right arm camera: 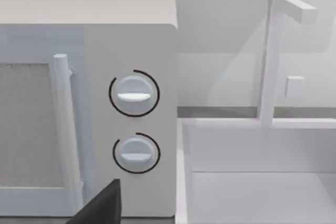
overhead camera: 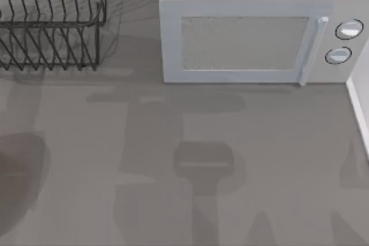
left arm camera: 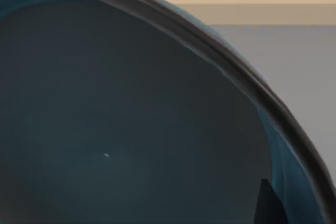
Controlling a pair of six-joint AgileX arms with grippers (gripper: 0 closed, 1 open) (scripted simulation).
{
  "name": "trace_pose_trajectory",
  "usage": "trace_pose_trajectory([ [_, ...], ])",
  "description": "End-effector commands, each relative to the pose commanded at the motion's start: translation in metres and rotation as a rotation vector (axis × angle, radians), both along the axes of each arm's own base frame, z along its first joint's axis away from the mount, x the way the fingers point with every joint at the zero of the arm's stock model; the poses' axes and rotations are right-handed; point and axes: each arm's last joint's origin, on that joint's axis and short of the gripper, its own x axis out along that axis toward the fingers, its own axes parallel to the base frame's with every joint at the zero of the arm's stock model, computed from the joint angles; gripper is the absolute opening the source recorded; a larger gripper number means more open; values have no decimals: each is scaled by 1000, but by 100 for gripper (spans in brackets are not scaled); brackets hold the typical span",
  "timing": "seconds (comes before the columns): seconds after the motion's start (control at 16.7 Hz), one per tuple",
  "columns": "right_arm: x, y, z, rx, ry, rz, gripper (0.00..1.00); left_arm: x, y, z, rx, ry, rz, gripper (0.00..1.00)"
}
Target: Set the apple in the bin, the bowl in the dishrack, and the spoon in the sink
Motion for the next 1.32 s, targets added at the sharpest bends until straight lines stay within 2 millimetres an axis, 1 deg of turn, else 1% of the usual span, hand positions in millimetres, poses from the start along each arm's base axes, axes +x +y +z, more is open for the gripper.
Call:
trace_pose_trajectory([
  [0.12,0,0,0,0,0,0,100,4,-3,-20,0,10,0,0],
  [0.18,0,0,0,0,0,0,100,5,-4,-25,-1,13,1,0],
  [0.48,0,0,0,0,0,0,100,6,-4,-28,-1,15,1,0],
  [1.26,0,0,0,0,0,0,100,6,-4,-28,-1,15,1,98],
  [1.32,0,0,0,0,0,0,100,6,-4,-28,-1,15,1,100],
])
